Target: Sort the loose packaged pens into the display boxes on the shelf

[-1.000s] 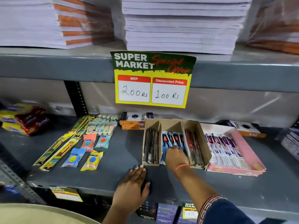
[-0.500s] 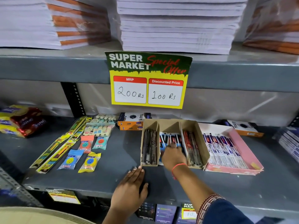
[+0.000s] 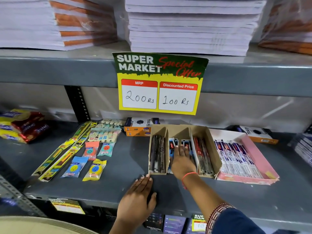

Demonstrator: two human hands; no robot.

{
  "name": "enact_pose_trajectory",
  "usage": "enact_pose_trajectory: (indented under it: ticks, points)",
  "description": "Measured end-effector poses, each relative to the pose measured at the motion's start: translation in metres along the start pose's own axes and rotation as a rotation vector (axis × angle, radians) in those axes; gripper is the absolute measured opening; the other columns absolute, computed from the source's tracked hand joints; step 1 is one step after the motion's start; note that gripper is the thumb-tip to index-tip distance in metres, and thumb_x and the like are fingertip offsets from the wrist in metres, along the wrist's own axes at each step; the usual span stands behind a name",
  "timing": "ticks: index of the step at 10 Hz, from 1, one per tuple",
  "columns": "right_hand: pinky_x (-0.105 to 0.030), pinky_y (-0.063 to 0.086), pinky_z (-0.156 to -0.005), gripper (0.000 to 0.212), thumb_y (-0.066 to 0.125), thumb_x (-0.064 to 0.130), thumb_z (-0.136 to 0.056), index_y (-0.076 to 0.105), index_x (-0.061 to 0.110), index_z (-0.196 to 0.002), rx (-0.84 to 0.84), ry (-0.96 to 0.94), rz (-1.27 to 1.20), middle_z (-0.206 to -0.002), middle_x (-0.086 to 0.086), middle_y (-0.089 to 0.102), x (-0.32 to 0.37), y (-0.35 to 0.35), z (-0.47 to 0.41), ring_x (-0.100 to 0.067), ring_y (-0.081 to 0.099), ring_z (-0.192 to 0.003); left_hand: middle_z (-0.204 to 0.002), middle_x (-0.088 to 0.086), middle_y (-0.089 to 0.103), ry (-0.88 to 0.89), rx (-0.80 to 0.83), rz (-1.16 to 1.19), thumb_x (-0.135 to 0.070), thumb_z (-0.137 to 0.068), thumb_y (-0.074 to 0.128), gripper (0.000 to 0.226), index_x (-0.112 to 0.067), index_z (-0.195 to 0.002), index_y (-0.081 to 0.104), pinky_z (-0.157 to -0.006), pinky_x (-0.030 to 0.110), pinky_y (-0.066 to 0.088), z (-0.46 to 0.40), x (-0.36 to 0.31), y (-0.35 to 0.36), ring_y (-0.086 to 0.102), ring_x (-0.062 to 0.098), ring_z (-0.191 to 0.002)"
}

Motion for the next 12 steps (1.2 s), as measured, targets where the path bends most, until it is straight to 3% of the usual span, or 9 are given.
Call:
enact_pose_trajectory:
  ticks: [2, 3, 4, 5, 6, 7, 9, 10, 12]
  points:
    - [-0.043, 0.005, -0.121, 0.059, 0.021, 0.028, -0.101, 0.001, 0.006, -0.152, -0.034, 0.018, -0.020, -0.161, -0.013, -0.002, -0.001, -0.001, 0.002, -0.029, -0.005, -0.149, -0.106, 0.007, 0.070, 0.023, -0.032, -0.010, -0.039, -0.075, 0.045, 0.051, -0.006, -0.100, 0.074, -0.095, 0.024, 0.032, 0.000, 0.000, 0.001, 0.066, 0.022, -0.096]
    - [-0.045, 0.002, -0.121, 0.058, 0.022, 0.029, -0.101, -0.002, 0.017, -0.153, -0.030, 0.016, -0.011, -0.161, -0.013, -0.010, -0.002, -0.002, -0.001, -0.036, -0.011, -0.147, -0.106, 0.006, 0.070, 0.029, -0.006, -0.013, -0.040, -0.076, 0.044, 0.051, -0.007, -0.100, 0.074, -0.088, 0.027, 0.045, 0.001, 0.000, 0.002, 0.066, 0.021, -0.097]
    - [-0.048, 0.005, -0.120, 0.054, 0.024, 0.029, -0.100, 0.012, 0.021, -0.152, 0.045, 0.007, -0.008, -0.161, -0.015, -0.008, -0.002, -0.001, -0.004, -0.039, -0.004, -0.147, -0.106, 0.005, 0.070, 0.024, 0.024, -0.005, -0.041, -0.076, 0.043, 0.051, -0.008, -0.100, 0.074, -0.081, 0.031, 0.050, 0.000, 0.000, 0.002, 0.066, 0.020, -0.096]
    - [-0.044, 0.019, -0.120, 0.051, 0.024, 0.030, -0.102, 0.024, 0.007, -0.147, 0.055, 0.031, 0.049, -0.159, -0.022, 0.003, -0.004, -0.004, -0.002, -0.036, 0.017, -0.146, -0.106, 0.005, 0.070, 0.014, 0.039, 0.001, -0.040, -0.076, 0.044, 0.051, -0.007, -0.100, 0.074, -0.079, 0.032, 0.051, 0.000, 0.000, 0.002, 0.066, 0.020, -0.096]
    - [-0.041, 0.021, -0.118, 0.059, 0.027, 0.034, -0.101, 0.019, -0.001, -0.148, 0.031, 0.054, -0.001, -0.159, -0.022, 0.005, -0.006, -0.008, -0.001, -0.035, 0.020, -0.145, -0.107, 0.006, 0.069, 0.014, 0.045, 0.005, -0.041, -0.076, 0.044, 0.051, -0.007, -0.101, 0.074, -0.080, 0.032, 0.051, 0.001, 0.001, 0.002, 0.066, 0.021, -0.097]
    - [-0.041, 0.007, -0.121, 0.063, 0.023, 0.037, -0.101, 0.005, 0.003, -0.151, 0.022, 0.030, 0.000, -0.160, -0.018, -0.007, -0.003, -0.008, -0.003, -0.033, -0.001, -0.149, -0.108, 0.005, 0.069, 0.018, 0.046, 0.013, -0.041, -0.077, 0.044, 0.051, -0.008, -0.101, 0.074, -0.091, 0.026, 0.040, 0.001, 0.001, 0.002, 0.066, 0.020, -0.097]
    - [-0.043, 0.003, -0.122, 0.065, 0.023, 0.040, -0.099, 0.002, 0.010, -0.153, 0.055, 0.014, 0.053, -0.162, -0.011, -0.004, -0.006, 0.003, -0.006, -0.029, -0.006, -0.149, -0.107, 0.008, 0.069, 0.016, 0.007, 0.021, -0.039, -0.076, 0.045, 0.050, -0.005, -0.101, 0.073, -0.093, 0.026, 0.035, 0.002, 0.001, 0.004, 0.066, 0.022, -0.095]
    - [-0.042, -0.001, -0.120, 0.063, 0.022, 0.039, -0.100, -0.001, 0.012, -0.153, 0.045, -0.003, 0.003, -0.162, -0.006, -0.005, -0.006, 0.002, -0.002, -0.029, -0.011, -0.149, -0.106, 0.007, 0.070, 0.024, -0.002, 0.009, -0.039, -0.076, 0.044, 0.050, -0.006, -0.100, 0.074, -0.087, 0.028, 0.045, 0.001, -0.001, 0.003, 0.066, 0.022, -0.095]
    - [-0.037, 0.001, -0.122, 0.062, 0.022, 0.033, -0.101, 0.000, 0.006, -0.152, -0.083, -0.083, -0.053, -0.162, -0.012, -0.005, -0.001, -0.006, 0.019, -0.027, -0.009, -0.149, -0.107, 0.004, 0.069, 0.033, 0.025, -0.056, -0.042, -0.081, 0.040, 0.052, -0.008, -0.103, 0.073, -0.088, 0.027, 0.045, 0.002, -0.001, 0.004, 0.065, 0.020, -0.099]
Point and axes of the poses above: each hand's wrist, its own z-axis away from the middle knuckle, its own y-axis out of the palm, x = y × z, the point moved 6 cm from there along -z, towards the middle knuckle
